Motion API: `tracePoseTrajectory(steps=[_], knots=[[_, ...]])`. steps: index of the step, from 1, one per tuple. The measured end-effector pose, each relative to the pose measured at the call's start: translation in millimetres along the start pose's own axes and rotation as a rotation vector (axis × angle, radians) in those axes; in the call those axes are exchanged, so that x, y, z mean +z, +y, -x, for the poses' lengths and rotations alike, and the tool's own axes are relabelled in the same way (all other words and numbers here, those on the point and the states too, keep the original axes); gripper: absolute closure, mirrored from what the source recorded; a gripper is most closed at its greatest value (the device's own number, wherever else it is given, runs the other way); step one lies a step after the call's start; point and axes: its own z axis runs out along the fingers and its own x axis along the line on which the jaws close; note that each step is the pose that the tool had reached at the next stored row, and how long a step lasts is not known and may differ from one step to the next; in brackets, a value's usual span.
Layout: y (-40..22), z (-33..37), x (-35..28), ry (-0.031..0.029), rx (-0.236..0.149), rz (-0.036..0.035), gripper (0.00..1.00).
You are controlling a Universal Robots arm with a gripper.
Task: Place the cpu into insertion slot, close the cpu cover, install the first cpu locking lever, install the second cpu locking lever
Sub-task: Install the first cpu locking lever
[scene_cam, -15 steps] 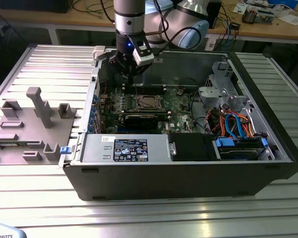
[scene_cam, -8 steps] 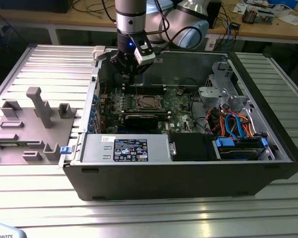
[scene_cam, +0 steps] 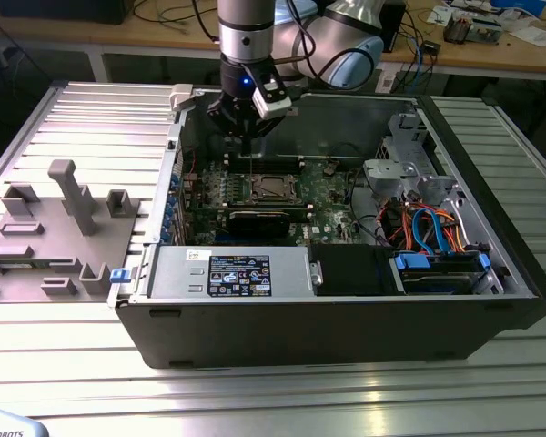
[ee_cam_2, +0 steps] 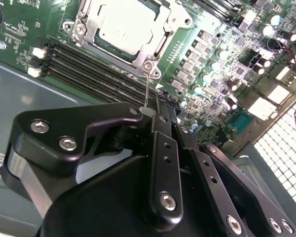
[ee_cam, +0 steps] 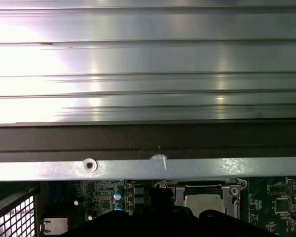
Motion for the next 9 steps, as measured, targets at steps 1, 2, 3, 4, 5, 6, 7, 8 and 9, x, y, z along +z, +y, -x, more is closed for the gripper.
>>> tracePoseTrajectory(steps=[1,2,3,4,5,6,7,8,9], knots=[[0.0,0.3,0.0,0.0,0.0,-0.0001,0.89],[0.0,0.5,0.0,0.0,0.0,0.0,0.89],[0.0,1.0,0.0,0.0,0.0,0.0,0.89],[0.0,1.2,0.0,0.0,0.0,0.0,0.89],[0.0,1.4,0.0,0.0,0.0,0.0,0.89],[0.1,1.5,0.1,0.0,0.0,0.0001,0.89],[0.1,1.5,0.1,0.0001,0.0,-0.0001,0.89],[0.0,1.6,0.1,0.0001,0.0,-0.0001,0.89],[0.0,1.6,0.2,0.0001,0.0,-0.0001,0.89]])
